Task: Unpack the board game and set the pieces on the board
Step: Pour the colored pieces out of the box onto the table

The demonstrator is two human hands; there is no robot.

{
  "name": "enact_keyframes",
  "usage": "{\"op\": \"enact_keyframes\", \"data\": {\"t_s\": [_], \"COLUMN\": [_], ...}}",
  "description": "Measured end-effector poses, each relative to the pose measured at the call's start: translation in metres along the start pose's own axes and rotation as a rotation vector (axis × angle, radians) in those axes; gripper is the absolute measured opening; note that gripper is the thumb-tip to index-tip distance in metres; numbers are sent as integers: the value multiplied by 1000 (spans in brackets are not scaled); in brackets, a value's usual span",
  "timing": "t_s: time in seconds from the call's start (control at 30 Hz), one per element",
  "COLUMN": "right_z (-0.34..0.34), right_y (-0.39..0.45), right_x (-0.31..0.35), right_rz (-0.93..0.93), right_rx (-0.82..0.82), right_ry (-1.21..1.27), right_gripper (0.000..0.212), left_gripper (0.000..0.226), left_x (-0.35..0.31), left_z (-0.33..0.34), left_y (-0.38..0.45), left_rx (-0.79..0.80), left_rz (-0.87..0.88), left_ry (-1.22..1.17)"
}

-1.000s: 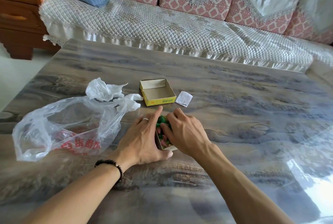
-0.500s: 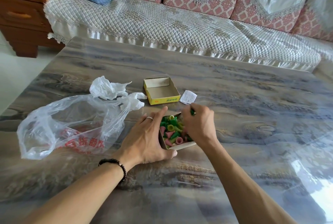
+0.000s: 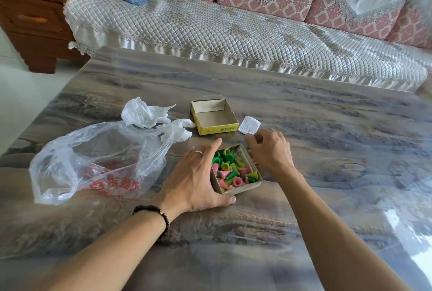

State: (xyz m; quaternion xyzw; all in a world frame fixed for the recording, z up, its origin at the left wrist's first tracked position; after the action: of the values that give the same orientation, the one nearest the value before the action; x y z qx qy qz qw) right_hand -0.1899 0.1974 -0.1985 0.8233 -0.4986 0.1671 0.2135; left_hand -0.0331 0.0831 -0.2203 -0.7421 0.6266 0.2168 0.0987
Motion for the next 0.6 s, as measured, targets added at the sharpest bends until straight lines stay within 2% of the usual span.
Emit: {"op": "enact_keyframes", "data": {"t_s": [0.07, 0.13, 0.2, 0.27, 0.37, 0.47, 0.6], "right_z": [-13, -26, -14, 11, 19, 13, 12], "right_y": [-9, -29, -52, -69, -75, -77, -71], "right_x": [19, 53, 84, 96, 95, 98, 96], "right_rz": [-119, -346, -516, -608, -627, -622, -592], "right_rx": [-54, -127, -7, 115, 44, -11, 6], "right_ry": [47, 117, 88, -88, -214, -167, -70], "right_gripper": [21, 16, 19, 27, 33, 31, 31], "left_gripper": [127, 126, 124, 125, 127, 129, 131], "left_x": [1, 2, 2, 1, 0, 1, 1], "left_z": [1, 3, 4, 3, 2, 2, 2], "left_y": [1, 1, 1, 2, 2, 2, 2], "left_rx": [0, 10, 11, 1, -6, 0, 1], "left_rz": [1, -11, -15, -9, -9, -14, -18], "left_ry": [11, 17, 20, 29, 27, 19, 16]}}
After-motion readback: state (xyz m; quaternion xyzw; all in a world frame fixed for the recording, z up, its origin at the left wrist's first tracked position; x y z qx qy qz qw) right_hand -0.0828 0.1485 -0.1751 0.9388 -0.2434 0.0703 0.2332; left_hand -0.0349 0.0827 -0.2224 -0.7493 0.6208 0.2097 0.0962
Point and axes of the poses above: each hand's wrist, its own y-axis towards the middle knuckle, its own z-axis out of the palm, x = y × z, the point moved 10 cm from there along y, towards the middle knuckle, and after that the axes turned 7 degrees about y, right-handed, at the moved point
